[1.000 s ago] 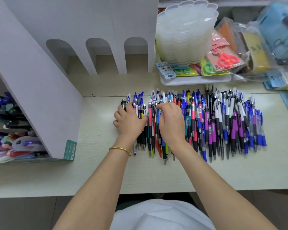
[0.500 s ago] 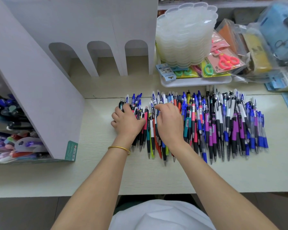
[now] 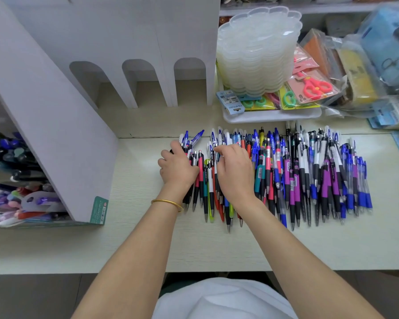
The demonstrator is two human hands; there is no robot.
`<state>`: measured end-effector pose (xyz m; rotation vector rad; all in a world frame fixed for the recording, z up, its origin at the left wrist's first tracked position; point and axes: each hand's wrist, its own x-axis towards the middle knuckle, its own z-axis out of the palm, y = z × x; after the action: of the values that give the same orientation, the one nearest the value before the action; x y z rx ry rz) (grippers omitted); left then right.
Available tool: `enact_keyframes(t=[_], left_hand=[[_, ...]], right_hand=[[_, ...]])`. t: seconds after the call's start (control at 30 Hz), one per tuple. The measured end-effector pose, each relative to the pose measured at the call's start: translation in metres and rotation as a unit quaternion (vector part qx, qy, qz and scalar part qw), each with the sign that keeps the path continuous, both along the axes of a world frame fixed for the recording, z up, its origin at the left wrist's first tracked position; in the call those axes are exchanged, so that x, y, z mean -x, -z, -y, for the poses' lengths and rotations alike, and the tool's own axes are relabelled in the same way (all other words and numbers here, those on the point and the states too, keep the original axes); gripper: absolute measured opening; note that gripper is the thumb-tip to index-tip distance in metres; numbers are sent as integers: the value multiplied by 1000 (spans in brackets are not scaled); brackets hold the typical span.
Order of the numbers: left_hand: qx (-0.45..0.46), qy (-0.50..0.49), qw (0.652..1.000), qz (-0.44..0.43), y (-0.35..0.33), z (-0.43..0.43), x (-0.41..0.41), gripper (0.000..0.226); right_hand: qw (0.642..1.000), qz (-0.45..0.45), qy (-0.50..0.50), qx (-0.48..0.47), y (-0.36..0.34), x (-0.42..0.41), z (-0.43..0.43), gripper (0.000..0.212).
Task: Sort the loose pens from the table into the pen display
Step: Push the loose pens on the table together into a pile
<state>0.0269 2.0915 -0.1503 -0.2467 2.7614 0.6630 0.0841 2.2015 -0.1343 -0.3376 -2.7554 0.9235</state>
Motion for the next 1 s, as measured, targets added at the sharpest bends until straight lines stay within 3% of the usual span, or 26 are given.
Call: enact_keyframes(t=[0.2,0.57,0.8,1.0], left_hand=[[-10,0,1000,16,-3,-3,0,92],[-70,-15,997,-9,-2,-1,1,62],[-164,-45,985,12,-6,9,3,58],[-290,-114,950,27,-4,19,2,52]], right_hand=[[1000,3,-2,2,3,1,1,29],[1000,6,1,6,0,-1,-1,30],[1000,10,5,4,-2,0,-2,29],[1000,14,-3,-3,-5,0,-1,29]])
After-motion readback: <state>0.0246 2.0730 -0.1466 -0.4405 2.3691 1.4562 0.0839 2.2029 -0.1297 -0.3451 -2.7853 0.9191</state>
